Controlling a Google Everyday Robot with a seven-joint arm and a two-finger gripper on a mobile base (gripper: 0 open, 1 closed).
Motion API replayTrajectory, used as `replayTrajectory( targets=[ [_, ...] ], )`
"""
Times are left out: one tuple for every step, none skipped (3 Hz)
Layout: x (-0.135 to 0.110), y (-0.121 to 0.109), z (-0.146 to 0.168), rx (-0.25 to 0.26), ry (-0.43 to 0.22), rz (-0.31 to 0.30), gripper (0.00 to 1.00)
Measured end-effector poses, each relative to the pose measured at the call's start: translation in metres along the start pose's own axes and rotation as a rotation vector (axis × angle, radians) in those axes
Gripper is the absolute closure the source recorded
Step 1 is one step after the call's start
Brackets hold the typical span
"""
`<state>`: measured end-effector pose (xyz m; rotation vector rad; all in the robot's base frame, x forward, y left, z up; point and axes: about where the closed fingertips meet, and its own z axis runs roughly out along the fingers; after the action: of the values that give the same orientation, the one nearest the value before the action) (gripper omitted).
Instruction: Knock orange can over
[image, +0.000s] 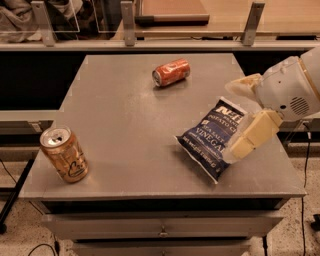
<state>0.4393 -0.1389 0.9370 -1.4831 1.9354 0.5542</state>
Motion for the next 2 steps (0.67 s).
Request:
replayTrajectory(
  targets=[
    [-0.005, 0.004, 0.023, -0.009, -0.102, -0.025, 0.0],
    [-0.023, 0.003, 0.046, -0.004, -0.218, -0.073, 0.0]
  ],
)
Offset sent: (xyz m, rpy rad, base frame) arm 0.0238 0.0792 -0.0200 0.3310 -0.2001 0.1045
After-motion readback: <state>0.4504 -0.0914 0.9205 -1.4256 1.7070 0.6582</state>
